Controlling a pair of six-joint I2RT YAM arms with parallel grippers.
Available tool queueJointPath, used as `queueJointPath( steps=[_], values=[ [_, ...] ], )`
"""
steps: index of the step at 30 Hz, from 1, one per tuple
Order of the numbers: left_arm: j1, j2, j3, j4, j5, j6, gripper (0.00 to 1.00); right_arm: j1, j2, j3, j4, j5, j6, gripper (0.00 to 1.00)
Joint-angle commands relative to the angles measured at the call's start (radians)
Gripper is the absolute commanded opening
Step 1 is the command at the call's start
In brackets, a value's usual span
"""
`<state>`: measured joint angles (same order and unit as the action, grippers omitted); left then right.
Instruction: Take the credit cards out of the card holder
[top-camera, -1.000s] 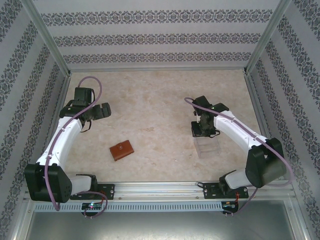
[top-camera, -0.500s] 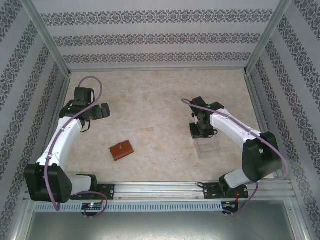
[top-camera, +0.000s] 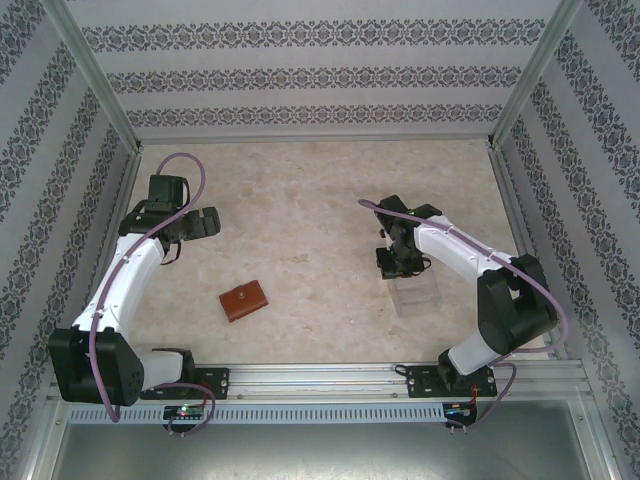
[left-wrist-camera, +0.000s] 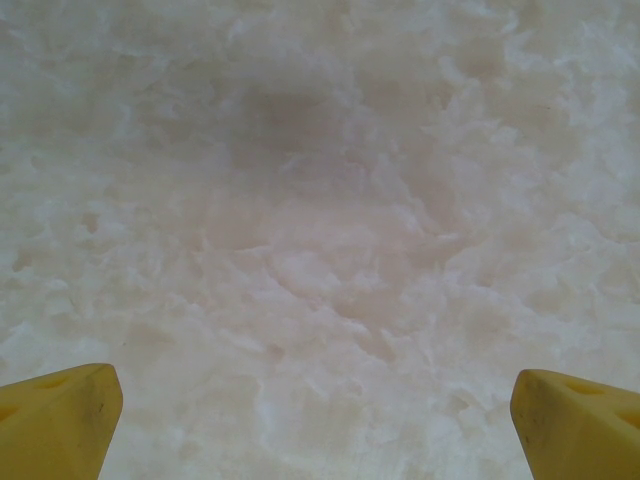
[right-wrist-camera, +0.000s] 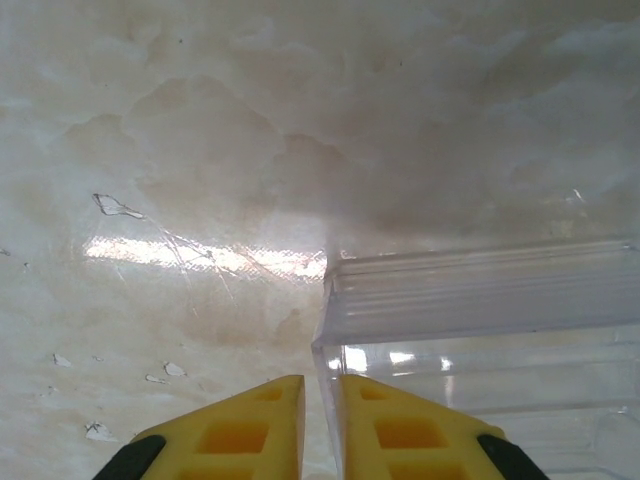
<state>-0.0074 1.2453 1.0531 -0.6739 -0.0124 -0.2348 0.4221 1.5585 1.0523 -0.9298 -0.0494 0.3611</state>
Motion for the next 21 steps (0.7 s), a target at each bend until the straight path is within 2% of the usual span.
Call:
queueJointPath(
  steps=[1, 12, 18, 21],
  values=[
    [-0.011, -0.006, 0.014, -0.035, -0.013, 0.022, 1.0, 0.009, 0.006, 0.011, 0.001, -0.012, -0.009, 0.15],
    [-0.011, -0.018, 0.011, -0.036, -0.024, 0.025, 1.0, 0.021, -0.008, 0.044, -0.026, 0.0, 0.016, 0.04],
    [-0.011, -0.019, 0.01, -0.036, -0.018, 0.027, 1.0, 0.06, 0.029, 0.132, -0.038, 0.049, 0.115, 0.0],
    [-0.011, -0.007, 0.014, -0.049, -0.031, 0.029, 1.0, 0.097, 0.064, 0.19, -0.003, 0.023, 0.166, 0.0]
  ],
)
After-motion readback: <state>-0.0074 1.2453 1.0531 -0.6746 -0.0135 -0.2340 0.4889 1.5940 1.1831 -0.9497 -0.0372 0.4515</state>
